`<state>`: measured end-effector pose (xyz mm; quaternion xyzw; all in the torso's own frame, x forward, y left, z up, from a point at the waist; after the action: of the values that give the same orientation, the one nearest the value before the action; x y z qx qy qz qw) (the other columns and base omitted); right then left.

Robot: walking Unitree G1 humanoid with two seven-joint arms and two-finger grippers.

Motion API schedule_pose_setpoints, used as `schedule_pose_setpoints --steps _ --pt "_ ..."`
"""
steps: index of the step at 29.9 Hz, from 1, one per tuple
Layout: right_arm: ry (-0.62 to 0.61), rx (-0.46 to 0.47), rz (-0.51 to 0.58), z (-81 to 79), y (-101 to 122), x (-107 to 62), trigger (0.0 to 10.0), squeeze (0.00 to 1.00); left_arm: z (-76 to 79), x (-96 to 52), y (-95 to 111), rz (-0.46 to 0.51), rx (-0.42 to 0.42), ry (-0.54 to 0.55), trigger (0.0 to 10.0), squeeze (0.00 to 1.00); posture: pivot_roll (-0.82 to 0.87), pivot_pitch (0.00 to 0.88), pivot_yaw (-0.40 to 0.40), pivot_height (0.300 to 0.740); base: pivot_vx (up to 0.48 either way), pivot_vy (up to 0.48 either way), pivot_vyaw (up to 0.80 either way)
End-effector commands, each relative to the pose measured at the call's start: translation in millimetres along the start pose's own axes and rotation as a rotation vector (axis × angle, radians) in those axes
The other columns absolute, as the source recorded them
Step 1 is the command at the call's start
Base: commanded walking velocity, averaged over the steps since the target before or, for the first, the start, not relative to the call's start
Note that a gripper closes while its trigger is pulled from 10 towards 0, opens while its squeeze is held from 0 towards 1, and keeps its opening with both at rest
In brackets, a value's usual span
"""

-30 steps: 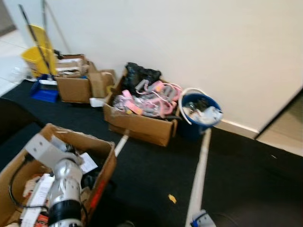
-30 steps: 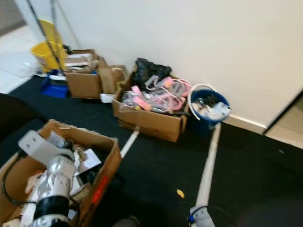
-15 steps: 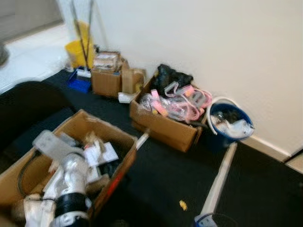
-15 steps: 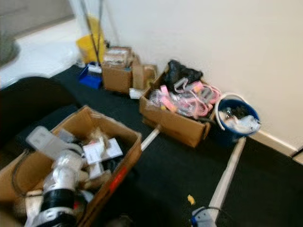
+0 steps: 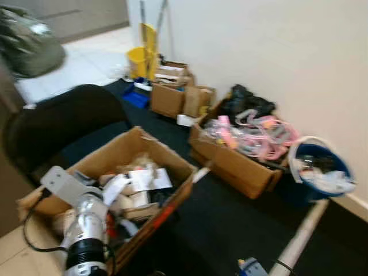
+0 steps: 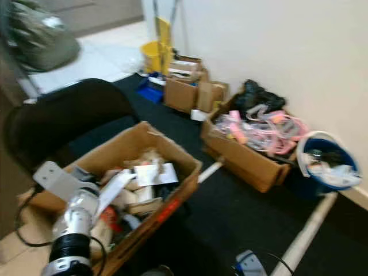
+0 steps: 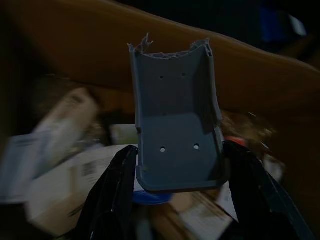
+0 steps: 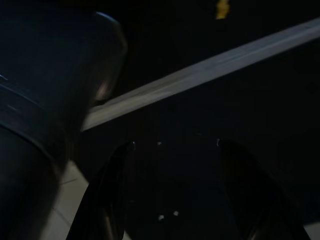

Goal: Picking trash to rubbish bin

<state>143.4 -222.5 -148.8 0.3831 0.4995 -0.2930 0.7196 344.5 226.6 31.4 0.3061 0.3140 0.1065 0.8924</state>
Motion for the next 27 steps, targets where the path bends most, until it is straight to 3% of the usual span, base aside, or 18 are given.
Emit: schedule_pose_setpoints --steps 1,3,7,17,21,27 --pt "0.007 0.019 -0.003 -3.7 -1 0.3 10.0 0.0 6.0 -0.4 -11 -0.054 0.025 -0.034 10.0 0.0 0.07 0.095 -0.01 0.74 0.0 0.0 0.0" --pt "0.005 0.02 -0.004 -5.3 -1 0.5 10.0 0.0 17.4 -1.4 -13 -0.059 0.083 -0.1 10.0 0.0 0.07 0.095 -0.01 0.74 0.0 0.0 0.0" --pt "0.01 0.018 -0.004 -7.7 -1 0.8 10.0 0.0 24.7 -2.2 -15 -0.068 0.106 -0.136 10.0 0.0 0.07 0.095 -0.01 0.74 0.0 0.0 0.0" --pt "0.026 0.01 0.009 -12.2 8 1.9 10.0 0.0 23.4 -1.5 -14 -0.083 0.094 -0.165 10.0 0.0 0.07 0.082 -0.01 0.74 0.0 0.0 0.0" --pt "0.065 -0.049 0.021 -17.2 13 2.3 10.0 0.0 26.8 -1.9 -13 -0.079 0.105 -0.189 10.0 0.0 0.08 0.079 -0.013 0.74 0.0 -0.48 0.78" --pt "0.062 -0.035 0.02 -16.9 12 2.2 10.0 0.0 25.5 -1.6 -14 -0.078 0.086 -0.181 10.0 0.0 0.08 0.079 -0.013 0.74 0.0 0.0 0.77"
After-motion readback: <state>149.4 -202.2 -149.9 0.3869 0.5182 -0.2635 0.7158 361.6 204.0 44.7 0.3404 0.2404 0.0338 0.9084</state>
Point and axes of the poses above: a point about 5 cm out from each wrist's last joint towards the gripper, its own x axis pointing out of the wrist towards the gripper, its own y axis along the axis of the wrist's last joint, z = x × y, the point moved 5 cm from there along x, pointing out of the wrist towards the gripper, and after that the axes turned 11 degrees about -x, right-handed, at the moved point
